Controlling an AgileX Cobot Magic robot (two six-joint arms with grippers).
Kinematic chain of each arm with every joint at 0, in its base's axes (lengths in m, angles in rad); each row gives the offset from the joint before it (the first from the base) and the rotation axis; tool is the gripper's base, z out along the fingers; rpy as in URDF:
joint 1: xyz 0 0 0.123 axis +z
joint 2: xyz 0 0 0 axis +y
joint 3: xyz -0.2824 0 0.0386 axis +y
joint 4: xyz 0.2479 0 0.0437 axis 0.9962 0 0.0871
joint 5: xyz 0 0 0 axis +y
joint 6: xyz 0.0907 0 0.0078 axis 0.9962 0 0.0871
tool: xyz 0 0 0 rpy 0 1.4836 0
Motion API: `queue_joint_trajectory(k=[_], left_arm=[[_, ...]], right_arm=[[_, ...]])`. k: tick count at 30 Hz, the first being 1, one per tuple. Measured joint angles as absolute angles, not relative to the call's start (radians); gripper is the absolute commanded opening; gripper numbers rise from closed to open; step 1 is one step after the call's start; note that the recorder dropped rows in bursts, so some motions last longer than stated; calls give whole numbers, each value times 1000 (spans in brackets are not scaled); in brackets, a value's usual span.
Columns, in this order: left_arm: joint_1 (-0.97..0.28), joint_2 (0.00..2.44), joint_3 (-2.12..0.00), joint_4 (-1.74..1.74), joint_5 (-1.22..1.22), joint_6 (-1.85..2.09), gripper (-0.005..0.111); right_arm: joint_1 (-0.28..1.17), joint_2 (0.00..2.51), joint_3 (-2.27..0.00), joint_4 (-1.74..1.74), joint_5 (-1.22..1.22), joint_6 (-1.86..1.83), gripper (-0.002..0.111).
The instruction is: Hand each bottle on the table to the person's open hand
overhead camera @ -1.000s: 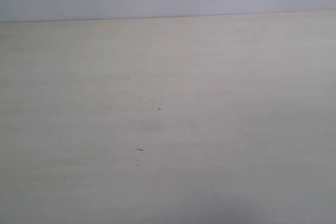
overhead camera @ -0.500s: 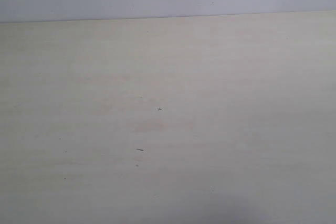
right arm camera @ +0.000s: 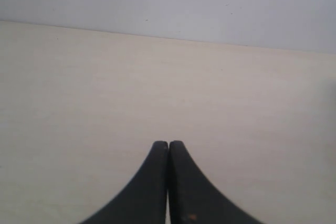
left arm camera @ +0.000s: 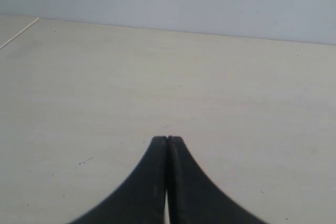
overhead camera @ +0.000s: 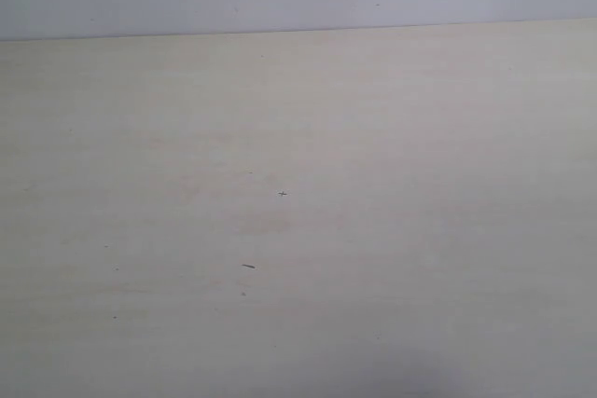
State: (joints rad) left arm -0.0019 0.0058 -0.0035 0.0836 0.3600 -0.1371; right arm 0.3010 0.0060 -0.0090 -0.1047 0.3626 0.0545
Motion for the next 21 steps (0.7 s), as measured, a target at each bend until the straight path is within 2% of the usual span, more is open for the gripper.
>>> queue_joint_trajectory(k=[8, 21], left_arm=[[-140, 6, -3, 84, 360, -137, 0], [-148, 6, -3, 84, 360, -137, 0]], right_arm=[[301, 6, -9, -105, 363, 55, 0], [301, 6, -9, -105, 363, 55, 0]])
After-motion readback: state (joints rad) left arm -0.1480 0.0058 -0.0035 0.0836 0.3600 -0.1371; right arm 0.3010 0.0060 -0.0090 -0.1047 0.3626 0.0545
